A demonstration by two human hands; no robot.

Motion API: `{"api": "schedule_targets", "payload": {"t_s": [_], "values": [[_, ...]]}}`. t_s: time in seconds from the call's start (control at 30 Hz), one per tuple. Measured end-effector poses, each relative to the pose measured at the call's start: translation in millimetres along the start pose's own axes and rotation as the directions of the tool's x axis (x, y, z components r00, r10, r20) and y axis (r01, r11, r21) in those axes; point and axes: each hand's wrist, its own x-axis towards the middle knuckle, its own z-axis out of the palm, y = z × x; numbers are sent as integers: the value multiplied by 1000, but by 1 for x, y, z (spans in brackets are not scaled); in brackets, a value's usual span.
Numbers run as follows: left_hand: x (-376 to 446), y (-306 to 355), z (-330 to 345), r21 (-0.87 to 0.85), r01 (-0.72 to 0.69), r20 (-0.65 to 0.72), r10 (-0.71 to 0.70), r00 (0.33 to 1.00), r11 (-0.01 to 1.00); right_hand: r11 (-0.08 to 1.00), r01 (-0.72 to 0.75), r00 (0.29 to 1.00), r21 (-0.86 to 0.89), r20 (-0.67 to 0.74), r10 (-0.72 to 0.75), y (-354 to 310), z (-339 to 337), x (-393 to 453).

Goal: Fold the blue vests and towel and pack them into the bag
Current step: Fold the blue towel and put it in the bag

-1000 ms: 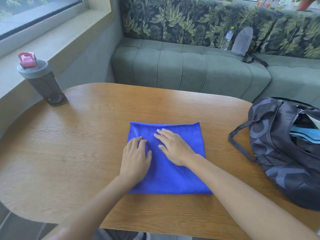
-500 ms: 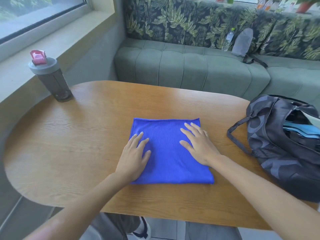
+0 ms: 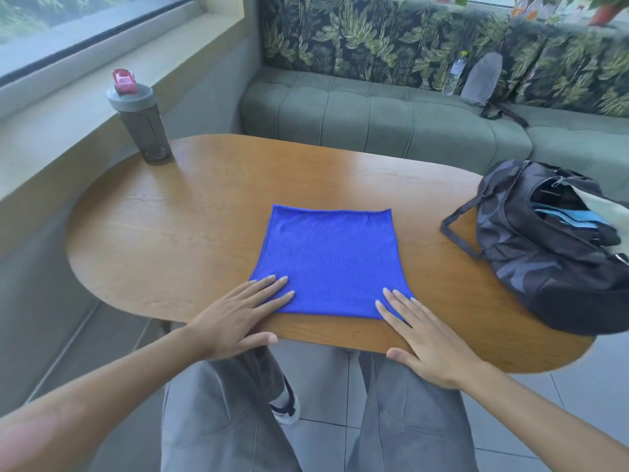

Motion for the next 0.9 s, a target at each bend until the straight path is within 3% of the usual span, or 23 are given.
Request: {"api": "schedule_targets", "payload": {"t_s": [0.1, 0.3, 0.37, 0.47, 0.57, 0.63, 0.73, 0.9], "values": [[-14, 12, 16, 104, -7, -72, 15, 997, 995, 1000, 15, 998, -28, -56, -17, -8, 12, -14], [-30, 25, 20, 39, -135, -355, 140, 924, 990, 998, 6, 907, -63, -421, -32, -16, 38, -25], [-28, 29, 13, -60, -118, -380, 86, 921, 991, 998, 19, 876, -54, -480, -42, -15, 36, -30], [-24, 37, -1, -395, 49, -320, -187, 929, 918, 998, 62, 878, 0, -476, -55, -14, 28, -38], [-14, 43, -16, -649, 168, -211, -388, 897, 742, 970, -15, 835, 241, -530, 145, -16, 16, -41], [-2, 44, -26, -731, 170, -206, -451, 869, 661, 879, -108, 765, 464, -526, 372, -20, 2, -39], [20, 33, -32, -852, 176, -174, -584, 793, 493, 722, -185, 659, 667, -461, 595, -22, -19, -26], [62, 9, -31, -846, 283, -128, -686, 717, 453, 535, -142, 600, 833, -358, 716, -2, -40, 19]]}}
